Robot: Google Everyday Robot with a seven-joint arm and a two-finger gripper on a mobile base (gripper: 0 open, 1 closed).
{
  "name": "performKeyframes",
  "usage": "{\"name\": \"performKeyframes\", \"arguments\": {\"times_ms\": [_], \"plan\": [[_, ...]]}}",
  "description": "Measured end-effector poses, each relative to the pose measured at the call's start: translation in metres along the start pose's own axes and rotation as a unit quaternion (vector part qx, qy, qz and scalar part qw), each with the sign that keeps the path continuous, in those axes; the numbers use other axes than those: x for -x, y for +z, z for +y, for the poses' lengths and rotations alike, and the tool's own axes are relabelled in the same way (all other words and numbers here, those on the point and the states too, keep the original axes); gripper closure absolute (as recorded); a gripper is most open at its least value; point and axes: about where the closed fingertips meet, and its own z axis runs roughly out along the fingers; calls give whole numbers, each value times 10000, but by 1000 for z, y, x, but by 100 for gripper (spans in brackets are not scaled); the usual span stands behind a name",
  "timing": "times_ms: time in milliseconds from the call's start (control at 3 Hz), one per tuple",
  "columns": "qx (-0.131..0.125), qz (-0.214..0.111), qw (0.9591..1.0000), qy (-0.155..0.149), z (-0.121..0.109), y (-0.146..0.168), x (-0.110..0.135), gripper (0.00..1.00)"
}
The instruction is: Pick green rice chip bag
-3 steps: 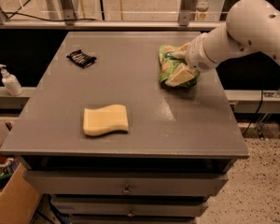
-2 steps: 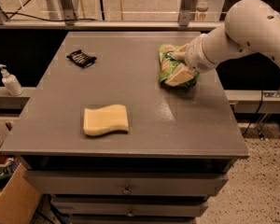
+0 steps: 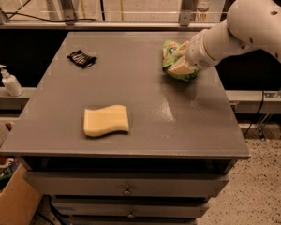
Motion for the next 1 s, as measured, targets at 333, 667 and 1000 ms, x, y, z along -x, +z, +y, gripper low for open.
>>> {"name": "performKeyframes", "arguments": {"times_ms": [333,667,1000], "plan": [[-111,-139,9995,-245,-15,-8,24,100],[-222,-517,9970,-532,-28,-25,63,100],[-286,-950,9918,-807,-33,-50,99,100]]}}
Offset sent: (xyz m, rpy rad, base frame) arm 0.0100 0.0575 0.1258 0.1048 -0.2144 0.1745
